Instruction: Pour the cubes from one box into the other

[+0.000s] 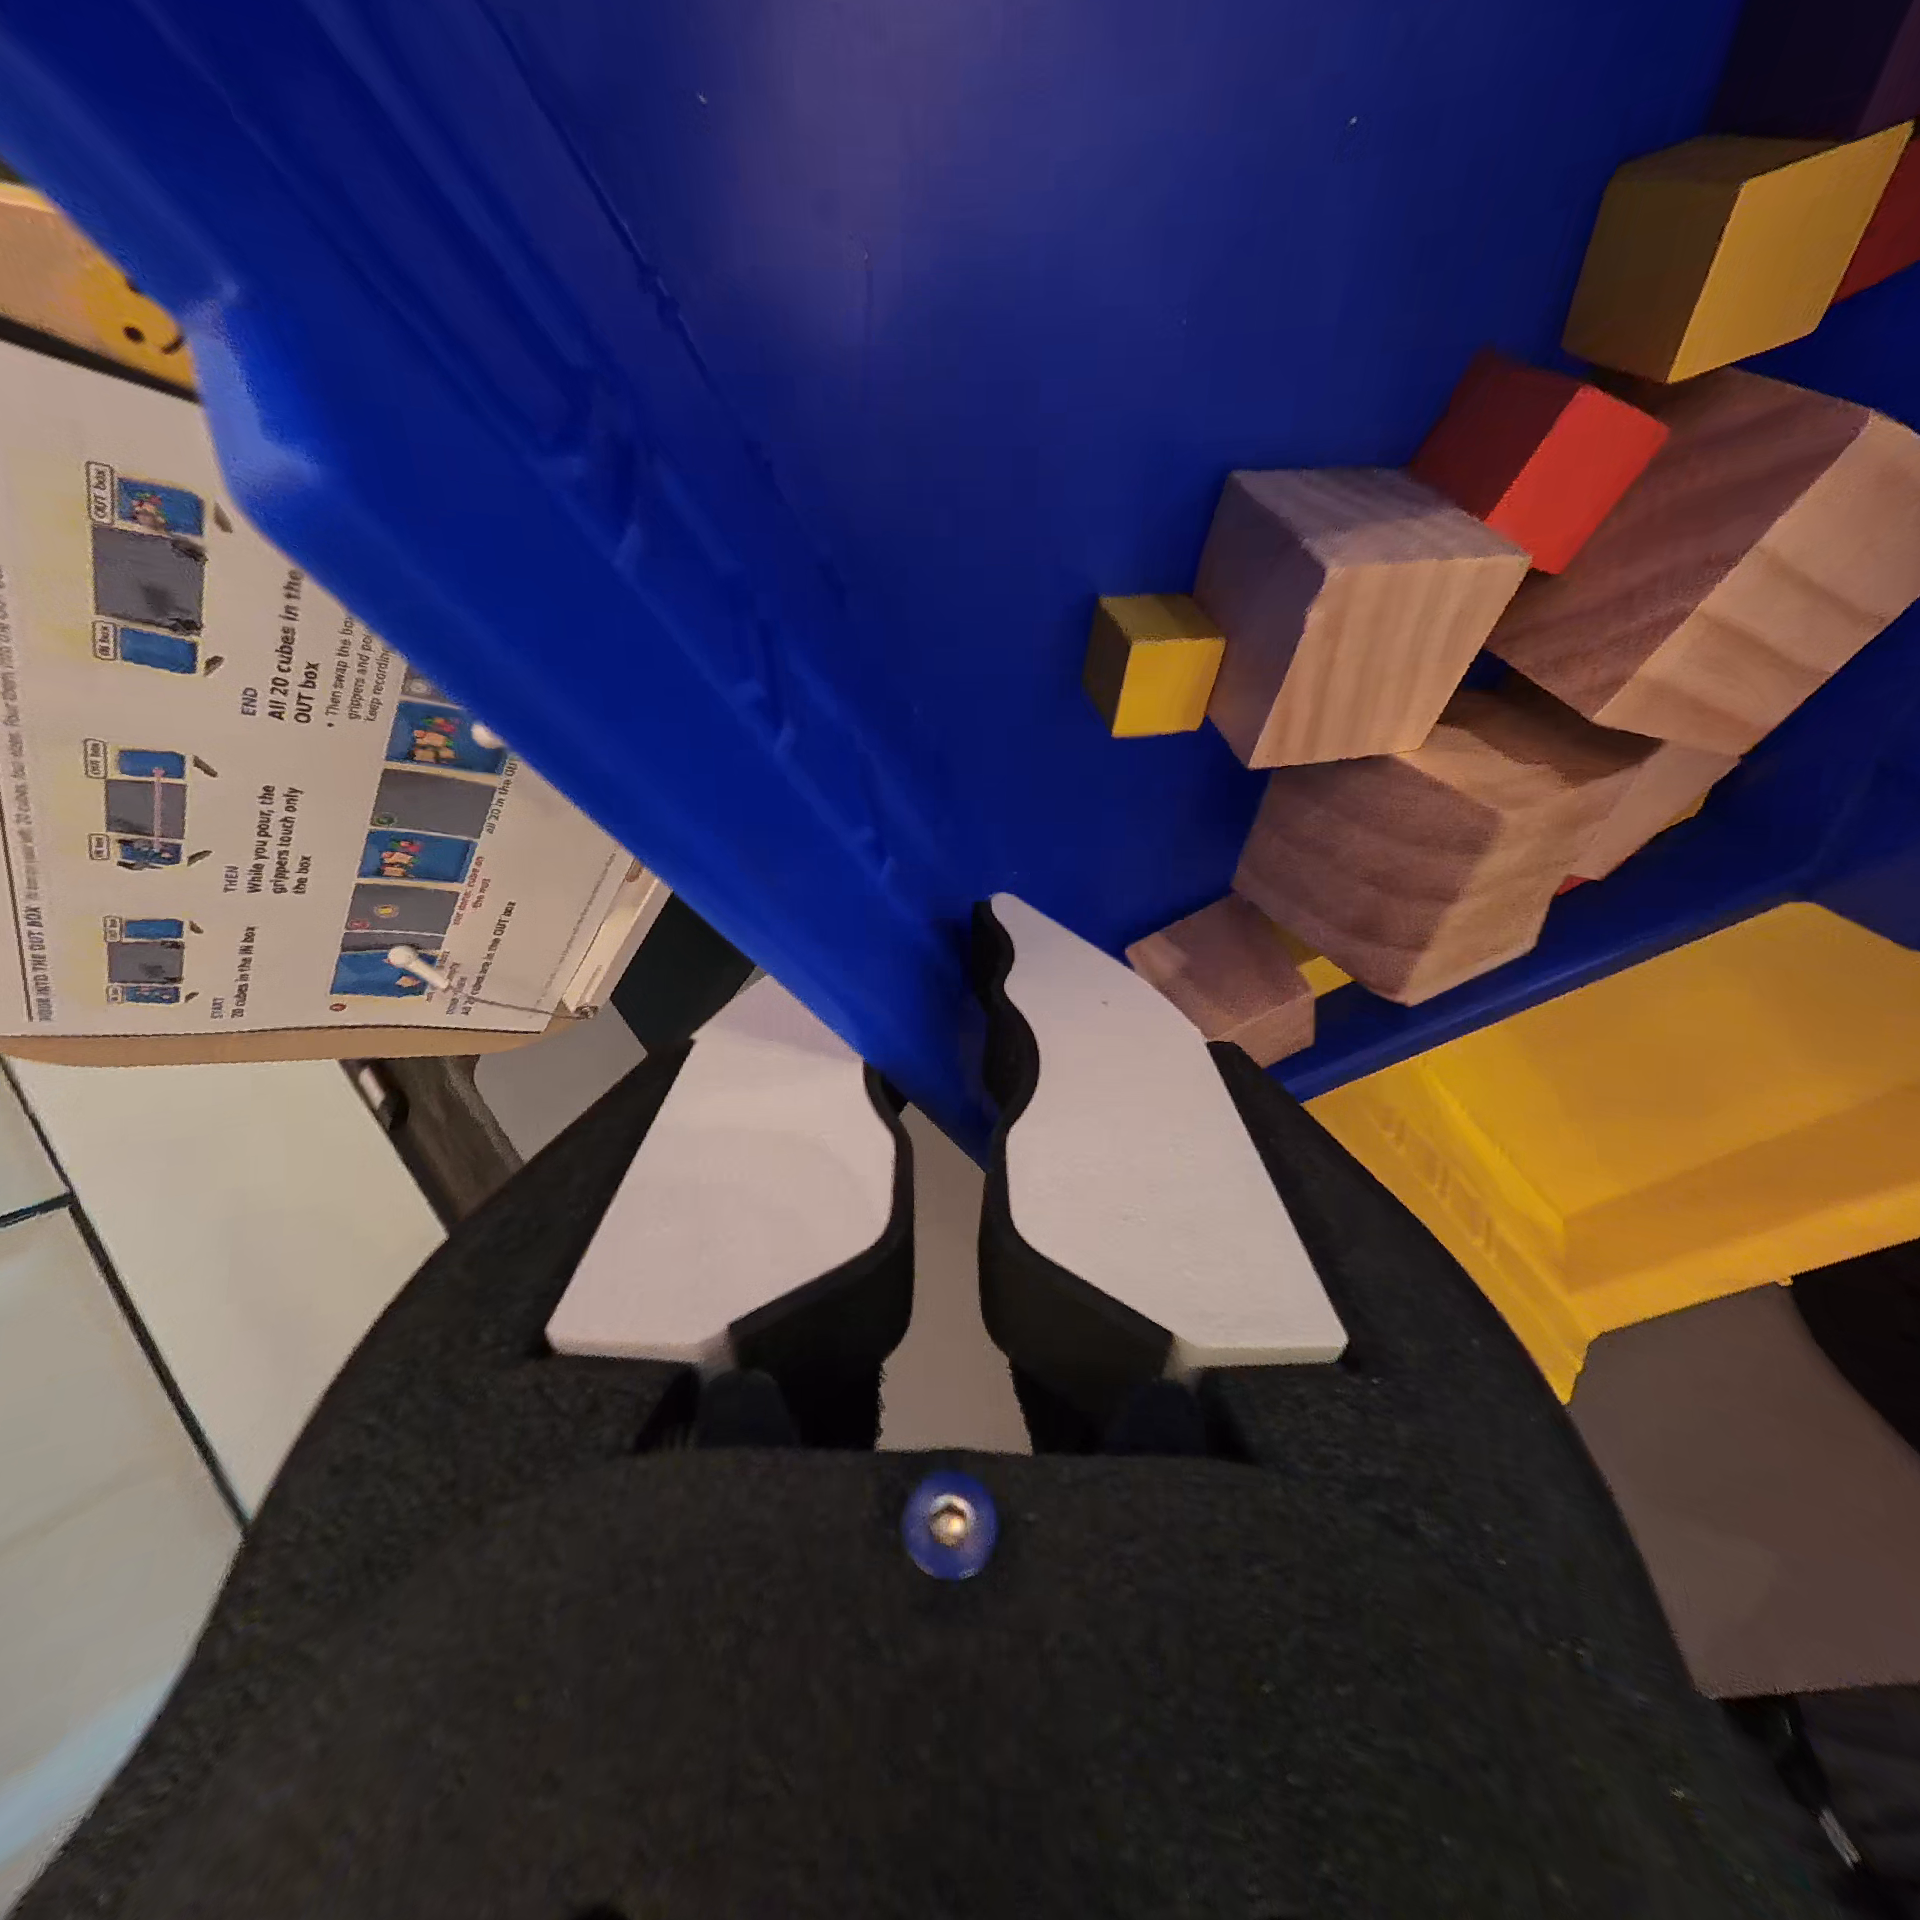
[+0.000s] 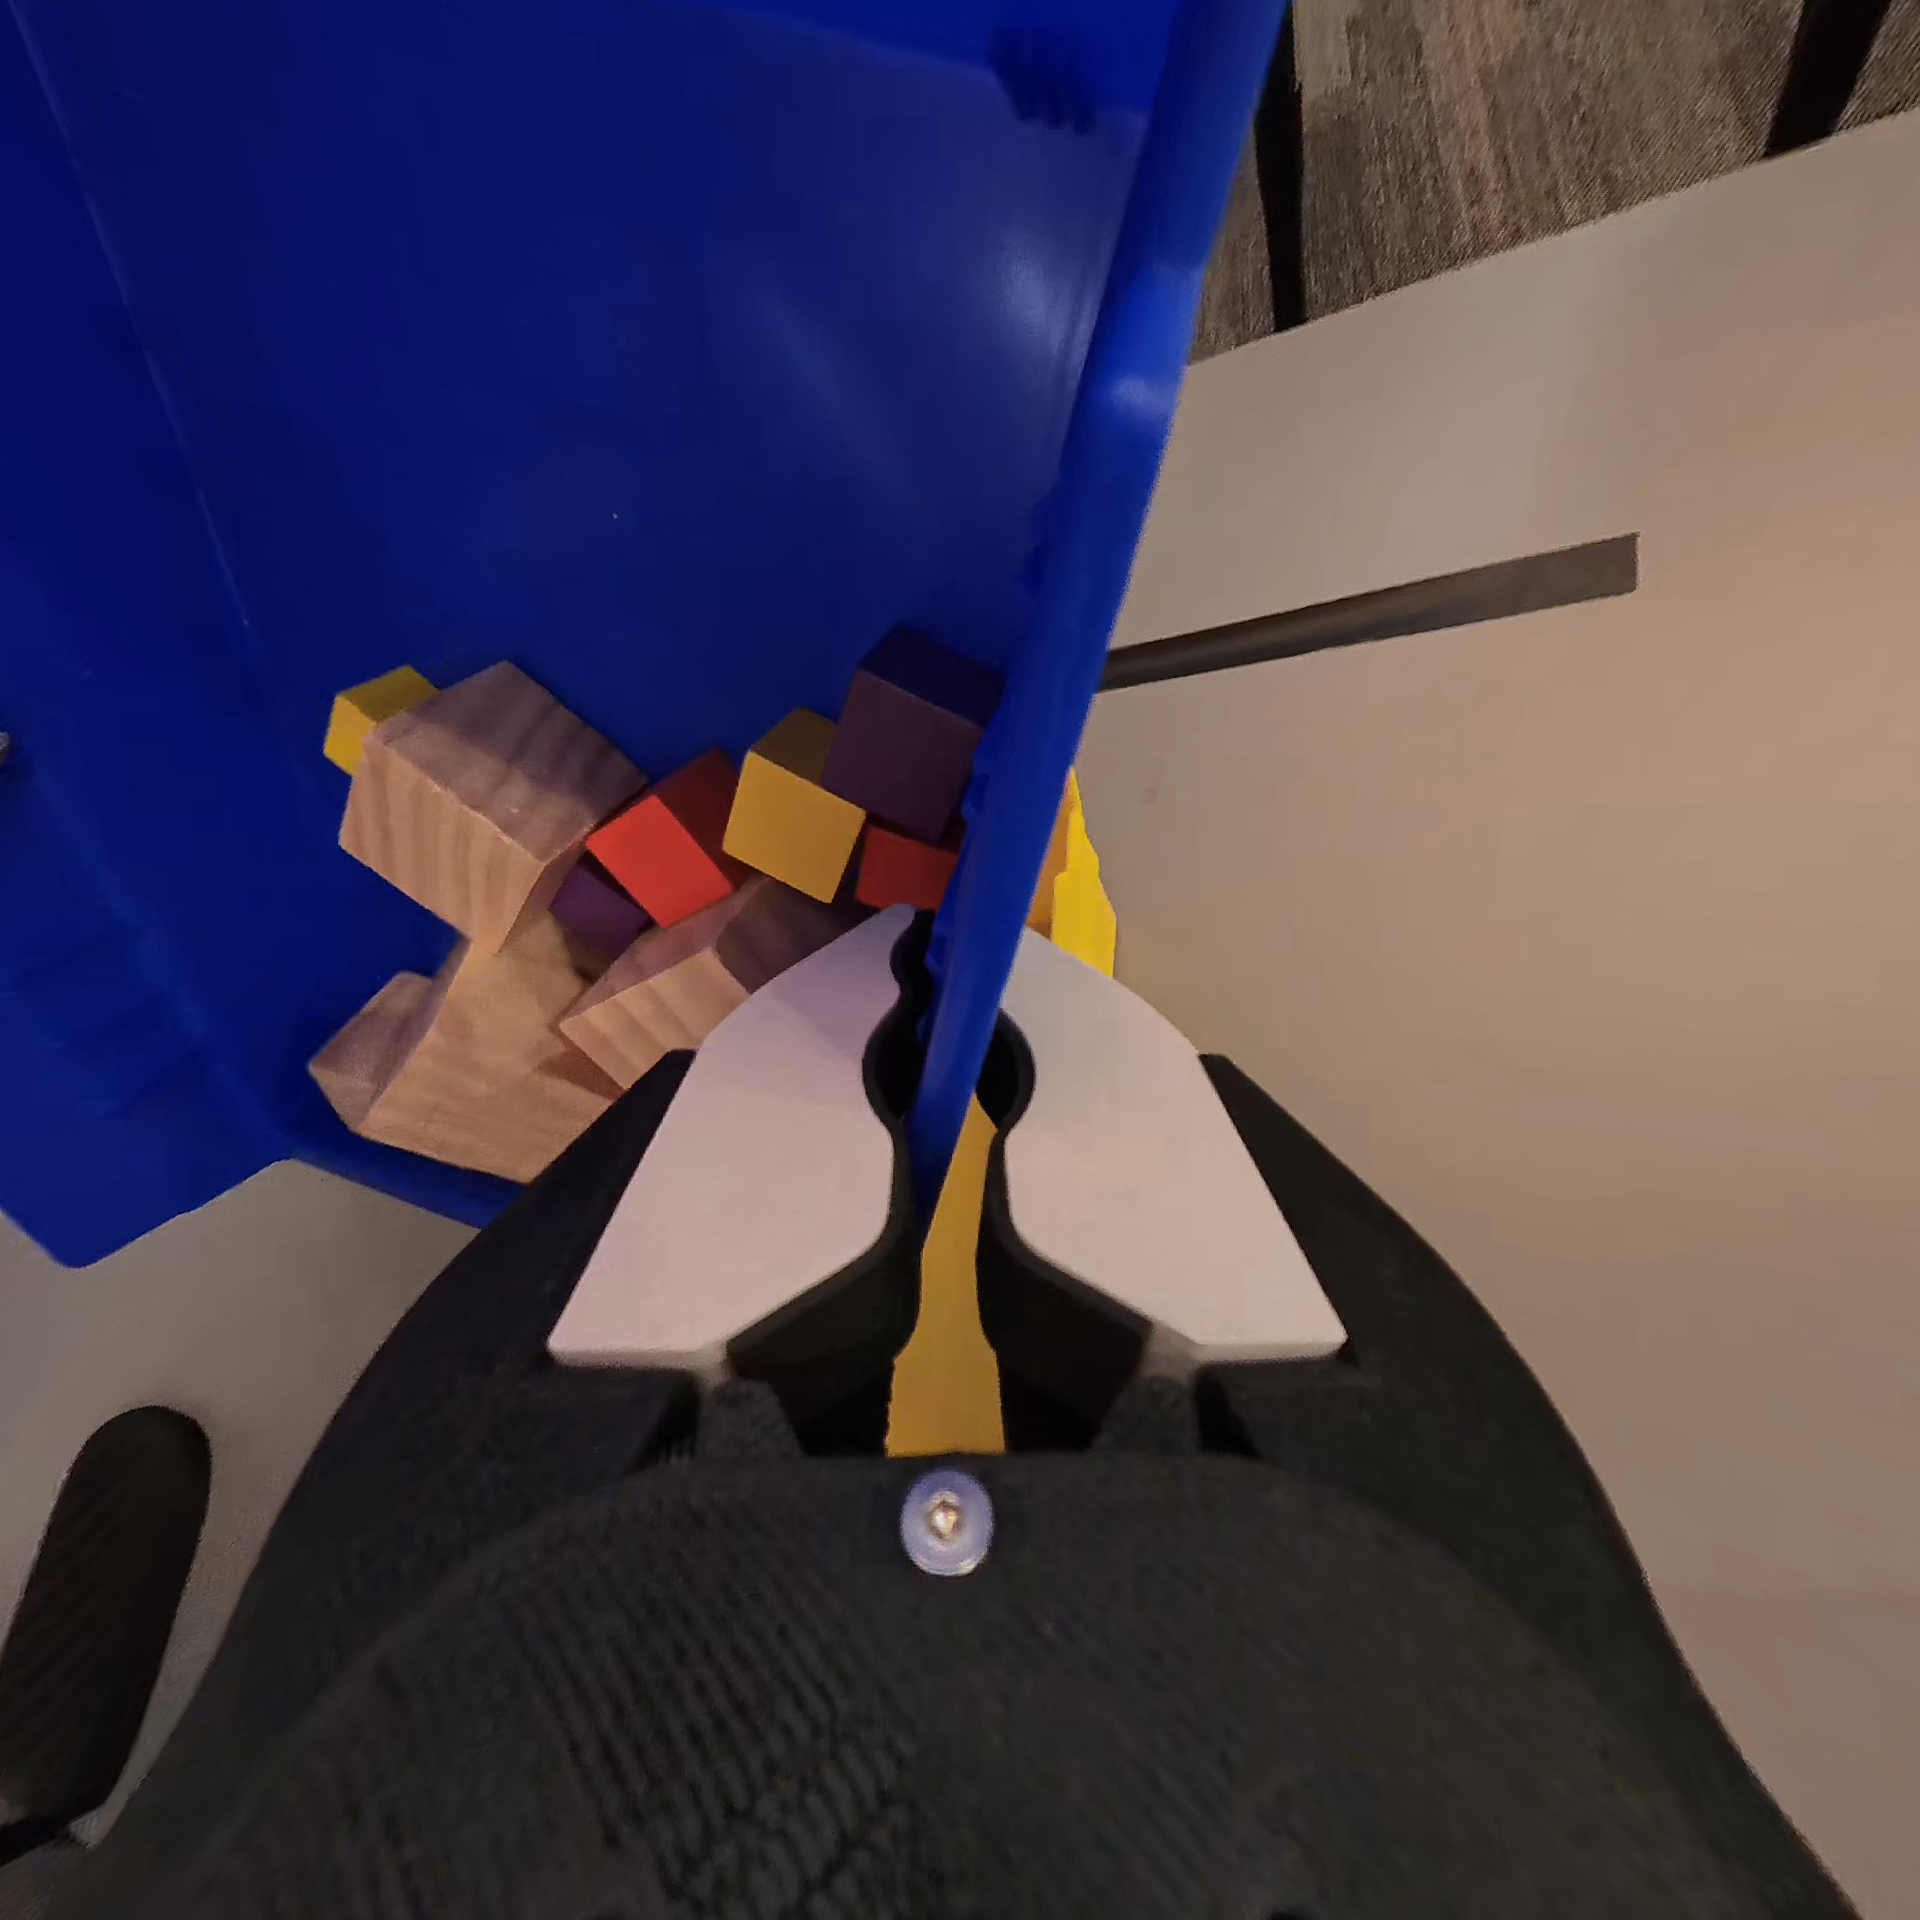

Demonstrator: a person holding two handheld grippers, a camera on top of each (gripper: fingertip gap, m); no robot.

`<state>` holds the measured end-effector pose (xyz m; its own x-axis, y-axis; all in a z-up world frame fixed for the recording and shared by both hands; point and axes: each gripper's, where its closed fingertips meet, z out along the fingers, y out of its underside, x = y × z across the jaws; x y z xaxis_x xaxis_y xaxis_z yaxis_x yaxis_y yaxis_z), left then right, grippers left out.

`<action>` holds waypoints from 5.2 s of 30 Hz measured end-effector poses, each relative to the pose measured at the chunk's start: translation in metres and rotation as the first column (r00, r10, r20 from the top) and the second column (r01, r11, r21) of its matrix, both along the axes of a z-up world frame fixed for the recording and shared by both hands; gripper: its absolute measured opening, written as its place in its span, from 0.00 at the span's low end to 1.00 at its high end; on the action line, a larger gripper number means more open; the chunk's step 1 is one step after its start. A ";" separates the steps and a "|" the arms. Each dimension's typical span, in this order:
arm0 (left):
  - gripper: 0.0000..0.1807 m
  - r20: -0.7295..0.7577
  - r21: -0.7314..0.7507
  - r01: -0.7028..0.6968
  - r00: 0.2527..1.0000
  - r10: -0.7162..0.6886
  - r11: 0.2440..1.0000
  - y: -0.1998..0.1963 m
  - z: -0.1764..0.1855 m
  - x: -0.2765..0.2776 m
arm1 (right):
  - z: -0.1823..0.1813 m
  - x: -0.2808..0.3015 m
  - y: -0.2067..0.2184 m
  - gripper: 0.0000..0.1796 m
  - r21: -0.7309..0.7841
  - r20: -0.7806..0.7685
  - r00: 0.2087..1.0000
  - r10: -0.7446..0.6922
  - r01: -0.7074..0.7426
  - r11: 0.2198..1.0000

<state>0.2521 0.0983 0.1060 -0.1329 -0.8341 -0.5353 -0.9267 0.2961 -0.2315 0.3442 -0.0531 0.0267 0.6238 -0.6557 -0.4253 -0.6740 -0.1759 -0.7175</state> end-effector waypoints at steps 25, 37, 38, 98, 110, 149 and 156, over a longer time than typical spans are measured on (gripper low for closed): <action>0.05 0.381 0.044 0.090 0.919 -0.100 0.995 0.004 0.042 -0.031 | 0.082 -0.011 0.002 0.02 0.090 0.440 0.893 -0.095 0.061 0.994; 0.05 0.493 0.047 0.126 0.860 -0.133 0.991 0.007 0.039 -0.036 | 0.100 -0.014 0.002 0.02 0.127 0.553 0.822 -0.137 0.079 0.989; 0.05 0.499 0.049 0.128 0.856 -0.135 0.991 0.007 0.039 -0.036 | 0.101 -0.015 0.002 0.02 0.132 0.560 0.816 -0.139 0.078 0.988; 0.05 0.589 0.098 0.149 0.789 -0.178 0.984 0.028 0.017 -0.031 | 0.090 -0.007 0.024 0.02 0.126 0.668 0.737 -0.108 0.032 0.992; 0.05 0.582 0.061 0.153 0.797 -0.160 0.986 0.029 0.007 -0.029 | 0.087 -0.006 0.023 0.02 0.089 0.658 0.747 -0.096 0.049 0.995; 0.07 0.716 0.212 0.226 0.626 -0.309 0.951 0.000 0.039 -0.046 | 0.133 -0.026 -0.005 0.02 0.250 0.777 0.595 -0.207 0.011 0.968; 0.07 0.736 0.220 0.222 0.602 -0.311 0.950 0.003 0.042 -0.057 | 0.140 -0.036 -0.001 0.02 0.242 0.795 0.575 -0.194 -0.008 0.970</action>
<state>0.1948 0.1008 0.1477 0.1460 -0.7674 -0.6243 -0.3145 0.5623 -0.7648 0.3083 -0.0538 0.1663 0.7119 -0.6951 0.1002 0.2006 0.0646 -0.9775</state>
